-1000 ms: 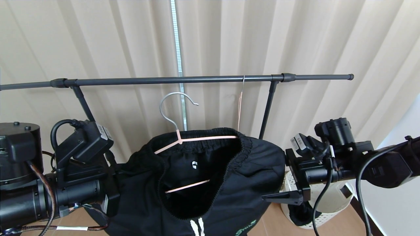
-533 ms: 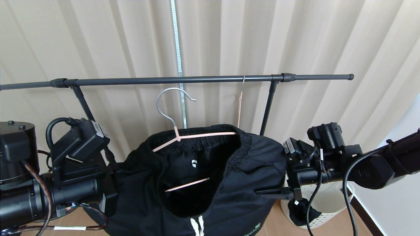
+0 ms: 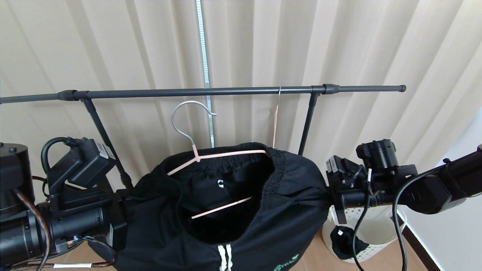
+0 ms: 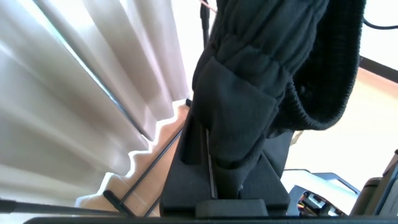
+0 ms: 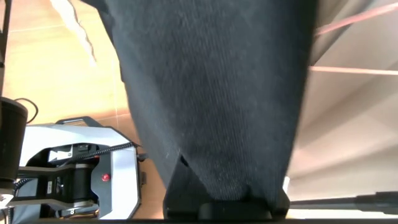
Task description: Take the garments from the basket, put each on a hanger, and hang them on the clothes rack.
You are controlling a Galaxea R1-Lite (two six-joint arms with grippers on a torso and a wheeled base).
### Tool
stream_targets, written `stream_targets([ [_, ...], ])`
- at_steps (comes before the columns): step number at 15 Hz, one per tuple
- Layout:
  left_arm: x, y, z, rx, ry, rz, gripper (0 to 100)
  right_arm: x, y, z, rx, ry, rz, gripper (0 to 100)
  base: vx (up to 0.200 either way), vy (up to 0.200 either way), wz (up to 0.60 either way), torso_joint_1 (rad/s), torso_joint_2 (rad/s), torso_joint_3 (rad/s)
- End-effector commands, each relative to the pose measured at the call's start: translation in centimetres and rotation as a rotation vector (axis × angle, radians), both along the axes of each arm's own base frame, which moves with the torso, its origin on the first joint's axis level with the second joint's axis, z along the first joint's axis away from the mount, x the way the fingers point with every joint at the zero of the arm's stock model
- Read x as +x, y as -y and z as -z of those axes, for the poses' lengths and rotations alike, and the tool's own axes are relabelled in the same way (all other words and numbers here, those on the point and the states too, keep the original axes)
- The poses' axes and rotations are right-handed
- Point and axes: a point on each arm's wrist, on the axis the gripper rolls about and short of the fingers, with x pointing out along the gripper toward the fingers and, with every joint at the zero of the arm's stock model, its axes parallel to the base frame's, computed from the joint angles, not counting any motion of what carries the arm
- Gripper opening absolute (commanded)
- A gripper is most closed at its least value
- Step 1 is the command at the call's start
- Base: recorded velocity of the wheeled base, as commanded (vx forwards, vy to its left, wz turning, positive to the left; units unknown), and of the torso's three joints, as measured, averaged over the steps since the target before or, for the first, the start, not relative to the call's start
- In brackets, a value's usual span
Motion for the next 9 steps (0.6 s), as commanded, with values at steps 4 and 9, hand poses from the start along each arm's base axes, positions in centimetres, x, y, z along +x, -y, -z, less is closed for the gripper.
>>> stream_targets([
  [4,-0.52,-0.47,0.03,-0.007,0.002,-0.017,0,0.04,0.18,-0.07,-0.002,0.003,0.007,0,0.0,0.0,0.0,0.0,0.0,0.0],
  [9,-0.33,-0.73,0.18,-0.006,-0.006,-0.036,0,-0.14,0.14,-0.02,-0.02,0.008,0.016,100,0.0,0.0,0.0,0.0,0.0,0.0],
])
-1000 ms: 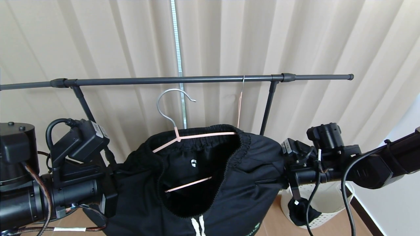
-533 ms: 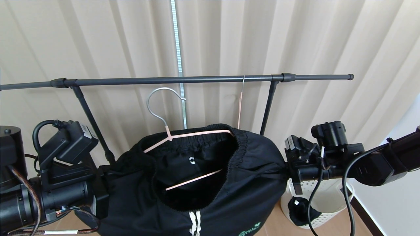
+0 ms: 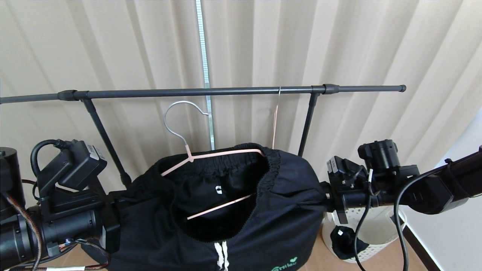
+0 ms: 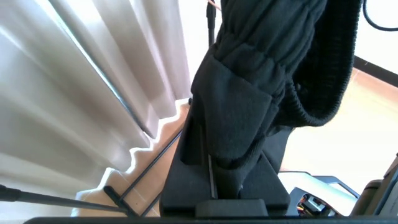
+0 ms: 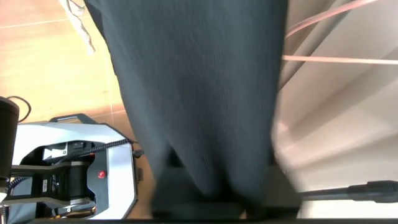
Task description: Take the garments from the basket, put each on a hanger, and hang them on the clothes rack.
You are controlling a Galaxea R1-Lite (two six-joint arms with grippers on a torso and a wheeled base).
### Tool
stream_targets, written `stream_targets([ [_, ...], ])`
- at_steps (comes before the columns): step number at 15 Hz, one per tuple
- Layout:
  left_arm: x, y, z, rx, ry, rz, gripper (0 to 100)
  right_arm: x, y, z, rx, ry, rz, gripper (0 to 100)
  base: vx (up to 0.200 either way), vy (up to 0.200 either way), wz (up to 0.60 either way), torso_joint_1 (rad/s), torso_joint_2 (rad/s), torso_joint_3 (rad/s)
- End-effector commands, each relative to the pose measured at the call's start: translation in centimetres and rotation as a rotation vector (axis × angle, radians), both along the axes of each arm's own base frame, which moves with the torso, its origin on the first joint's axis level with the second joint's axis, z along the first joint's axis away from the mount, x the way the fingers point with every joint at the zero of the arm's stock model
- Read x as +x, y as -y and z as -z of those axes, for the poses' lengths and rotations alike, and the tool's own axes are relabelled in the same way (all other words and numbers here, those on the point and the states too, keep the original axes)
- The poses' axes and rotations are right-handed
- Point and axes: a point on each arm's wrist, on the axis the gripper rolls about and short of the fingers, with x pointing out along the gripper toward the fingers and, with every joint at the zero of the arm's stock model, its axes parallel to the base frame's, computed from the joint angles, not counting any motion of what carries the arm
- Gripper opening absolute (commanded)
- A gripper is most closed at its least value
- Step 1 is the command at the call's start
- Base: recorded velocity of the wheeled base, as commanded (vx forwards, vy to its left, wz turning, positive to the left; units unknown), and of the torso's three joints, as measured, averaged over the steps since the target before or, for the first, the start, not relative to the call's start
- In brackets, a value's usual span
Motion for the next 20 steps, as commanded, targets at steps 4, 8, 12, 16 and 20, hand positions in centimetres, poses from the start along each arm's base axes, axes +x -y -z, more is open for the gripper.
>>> stream_targets([
  [4,-0.1,-1.5,1.0,0.01,-0.034,-0.083,0,-0.3,0.2,-0.5,-0.01,0.055,-0.019,100,0.0,0.0,0.0,0.0,0.0,0.0],
  [8,-0.5,-3.1,1.3,0.009,-0.037,-0.172,0,0.0,0.2,-1.5,-0.059,0.083,0.063,100,0.0,0.0,0.0,0.0,0.0,0.0],
  [12,0.1,-3.4,1.1,0.031,-0.03,-0.24,0,-0.2,-0.5,-2.8,-0.061,0.088,0.155,100,0.0,0.0,0.0,0.0,0.0,0.0],
  [16,1.5,-3.2,2.0,0.069,-0.077,-0.287,0,-0.6,-3.1,-4.4,-0.008,0.054,0.325,100,0.0,0.0,0.0,0.0,0.0,0.0],
  [20,4.3,-2.6,2.9,0.143,-0.122,-0.395,0,-0.5,-4.2,-4.6,0.031,0.053,0.405,100,0.0,0.0,0.0,0.0,0.0,0.0],
])
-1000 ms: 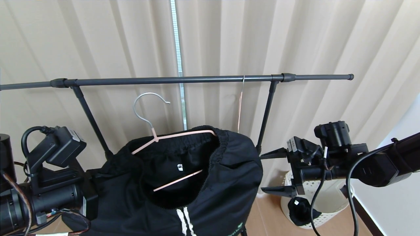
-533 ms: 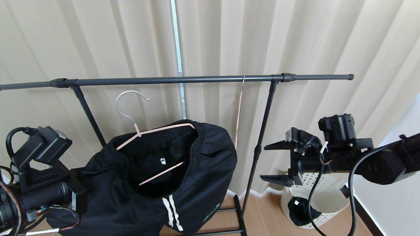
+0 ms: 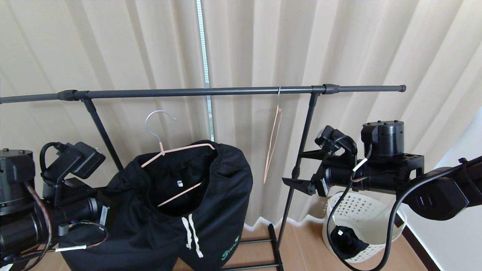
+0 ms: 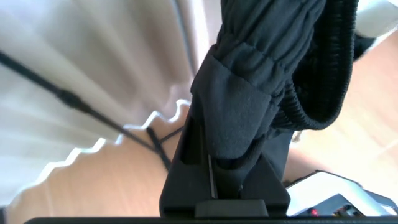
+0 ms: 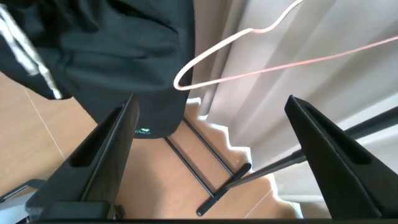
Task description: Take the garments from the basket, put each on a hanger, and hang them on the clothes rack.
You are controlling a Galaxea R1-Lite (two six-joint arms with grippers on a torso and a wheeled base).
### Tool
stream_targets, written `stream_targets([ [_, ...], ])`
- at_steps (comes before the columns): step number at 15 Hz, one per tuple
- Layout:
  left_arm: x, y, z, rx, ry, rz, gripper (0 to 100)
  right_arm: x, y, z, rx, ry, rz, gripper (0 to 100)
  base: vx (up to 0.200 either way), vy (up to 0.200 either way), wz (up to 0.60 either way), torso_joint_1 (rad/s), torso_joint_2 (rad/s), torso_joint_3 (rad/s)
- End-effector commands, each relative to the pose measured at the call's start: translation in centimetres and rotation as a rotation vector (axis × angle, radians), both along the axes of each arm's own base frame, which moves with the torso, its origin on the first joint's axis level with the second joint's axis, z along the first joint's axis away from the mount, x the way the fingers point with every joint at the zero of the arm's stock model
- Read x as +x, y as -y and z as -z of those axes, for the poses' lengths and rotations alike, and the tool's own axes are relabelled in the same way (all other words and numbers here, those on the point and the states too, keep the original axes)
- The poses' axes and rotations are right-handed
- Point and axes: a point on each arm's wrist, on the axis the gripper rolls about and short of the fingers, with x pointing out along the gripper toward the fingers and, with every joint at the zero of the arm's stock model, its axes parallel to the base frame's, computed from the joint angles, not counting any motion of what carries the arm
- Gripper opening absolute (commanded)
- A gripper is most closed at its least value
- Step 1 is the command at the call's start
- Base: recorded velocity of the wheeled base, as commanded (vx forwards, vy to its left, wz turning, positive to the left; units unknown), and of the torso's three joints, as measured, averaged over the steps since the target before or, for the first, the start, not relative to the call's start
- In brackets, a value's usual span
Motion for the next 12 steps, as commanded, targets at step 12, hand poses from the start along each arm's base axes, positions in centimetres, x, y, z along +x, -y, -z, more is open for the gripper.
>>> stream_targets([
  [12,15.1,8.7,1.1,-0.138,-0.02,-0.228,0,0.0,-0.2,0.1,-0.002,0.001,-0.004,100,0.0,0.0,0.0,0.0,0.0,0.0],
])
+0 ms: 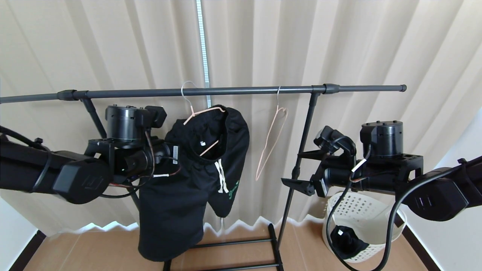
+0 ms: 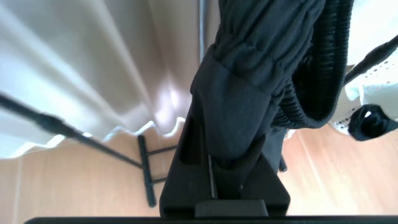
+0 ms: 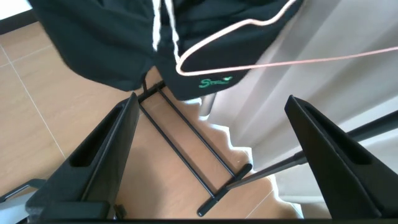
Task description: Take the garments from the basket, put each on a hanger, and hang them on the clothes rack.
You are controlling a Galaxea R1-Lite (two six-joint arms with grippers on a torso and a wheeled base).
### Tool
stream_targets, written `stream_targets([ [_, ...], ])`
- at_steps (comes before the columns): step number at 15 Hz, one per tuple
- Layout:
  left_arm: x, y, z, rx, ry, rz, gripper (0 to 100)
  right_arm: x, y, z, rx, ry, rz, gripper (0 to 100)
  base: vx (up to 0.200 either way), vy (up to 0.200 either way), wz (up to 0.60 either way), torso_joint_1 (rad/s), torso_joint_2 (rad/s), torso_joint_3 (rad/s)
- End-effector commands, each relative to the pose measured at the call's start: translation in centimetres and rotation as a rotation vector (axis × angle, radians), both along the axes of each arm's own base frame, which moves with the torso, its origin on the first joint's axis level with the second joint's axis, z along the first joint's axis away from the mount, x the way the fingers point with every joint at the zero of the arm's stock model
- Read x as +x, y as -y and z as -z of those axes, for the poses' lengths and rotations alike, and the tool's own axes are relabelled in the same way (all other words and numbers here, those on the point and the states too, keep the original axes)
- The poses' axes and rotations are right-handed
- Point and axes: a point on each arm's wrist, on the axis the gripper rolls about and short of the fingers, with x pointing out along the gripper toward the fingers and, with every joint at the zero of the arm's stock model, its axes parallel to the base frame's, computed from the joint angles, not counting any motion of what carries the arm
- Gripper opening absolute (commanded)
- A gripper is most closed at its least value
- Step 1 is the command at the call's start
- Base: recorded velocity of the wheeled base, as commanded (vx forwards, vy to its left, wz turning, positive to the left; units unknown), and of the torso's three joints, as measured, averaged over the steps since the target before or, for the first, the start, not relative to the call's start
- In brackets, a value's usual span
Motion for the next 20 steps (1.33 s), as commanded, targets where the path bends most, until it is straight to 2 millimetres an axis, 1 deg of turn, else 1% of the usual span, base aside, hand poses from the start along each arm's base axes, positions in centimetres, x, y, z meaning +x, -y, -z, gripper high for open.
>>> stream_targets([
  [1,1.6,1.1,1.5,0.004,-0.026,0.012,0,0.0,0.0,0.1,-0.001,-0.001,-0.001,100,0.0,0.0,0.0,0.0,0.0,0.0],
  [2,1.6,1.1,1.5,0.004,-0.026,0.012,0,0.0,0.0,0.1,-0.001,-0.001,-0.001,100,0.0,0.0,0.0,0.0,0.0,0.0],
  [3,3.3,2.2,1.4,-0.006,0.002,0.021,0,0.0,0.0,0.1,-0.001,-0.001,-0.001,100,0.0,0.0,0.0,0.0,0.0,0.0],
  [6,4.9,2.8,1.6,-0.013,0.019,0.022,0,0.0,0.0,0.1,-0.001,-0.003,-0.001,100,0.0,0.0,0.0,0.0,0.0,0.0],
  [9,5.5,3.1,1.5,-0.018,0.031,0.024,0,0.0,0.0,0.1,-0.001,-0.003,-0.001,100,0.0,0.0,0.0,0.0,0.0,0.0],
  [11,5.9,3.3,1.9,-0.015,0.028,0.021,0,0.1,0.0,0.2,-0.003,-0.004,-0.001,100,0.0,0.0,0.0,0.0,0.0,0.0],
  [20,6.1,3.4,2.6,-0.009,0.013,0.019,0,0.1,-0.1,0.4,-0.005,-0.009,-0.001,100,0.0,0.0,0.0,0.0,0.0,0.0],
])
